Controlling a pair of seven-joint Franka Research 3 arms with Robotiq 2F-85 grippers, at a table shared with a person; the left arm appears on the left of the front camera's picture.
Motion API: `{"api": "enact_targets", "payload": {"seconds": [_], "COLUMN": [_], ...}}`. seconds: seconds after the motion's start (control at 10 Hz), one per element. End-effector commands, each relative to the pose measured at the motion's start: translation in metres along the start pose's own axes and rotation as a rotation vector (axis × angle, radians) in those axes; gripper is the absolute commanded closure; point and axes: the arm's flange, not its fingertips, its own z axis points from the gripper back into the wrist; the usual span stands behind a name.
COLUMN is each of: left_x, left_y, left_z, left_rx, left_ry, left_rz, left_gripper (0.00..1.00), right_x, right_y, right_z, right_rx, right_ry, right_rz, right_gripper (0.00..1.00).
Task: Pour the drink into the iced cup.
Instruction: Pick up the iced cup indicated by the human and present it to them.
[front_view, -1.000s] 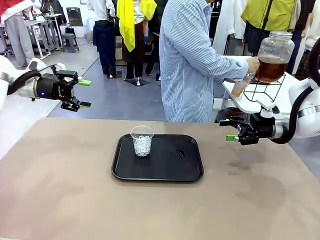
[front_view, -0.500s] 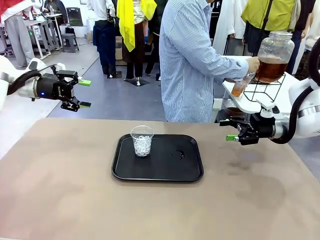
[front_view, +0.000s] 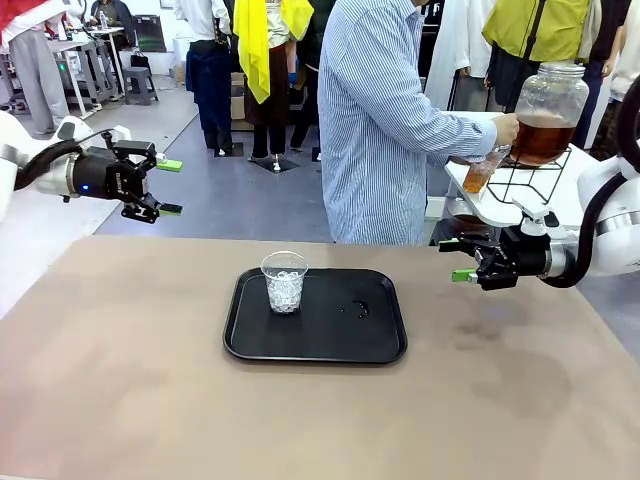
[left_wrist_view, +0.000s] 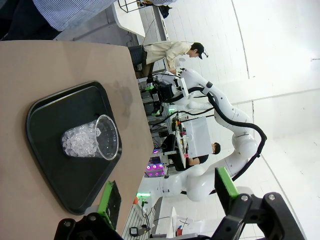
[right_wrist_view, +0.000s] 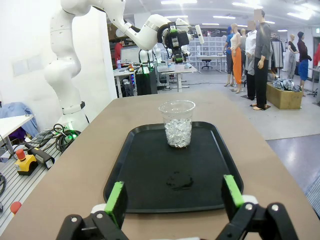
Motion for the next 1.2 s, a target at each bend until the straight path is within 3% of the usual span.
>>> {"api": "enact_targets", "payload": {"seconds": [0.0, 1.1], "left_x": [-0.0009, -0.0009], "left_y": [-0.0011, -0.0011], "left_z": [0.0003, 0.0003], "left_rx": [0.002, 0.002], "left_ry": [-0.003, -0.003], "left_rz": [-0.007, -0.007], "left_gripper": [0.0, 0.0], "right_x": [0.003, 0.003], "right_y": [-0.0013, -0.0013], "right_z": [-0.001, -0.001], "right_rx": [0.005, 0.005], "right_ry": [-0.004, -0.004], "right_rz": [0.006, 0.006], "right_gripper": [0.0, 0.0]}}
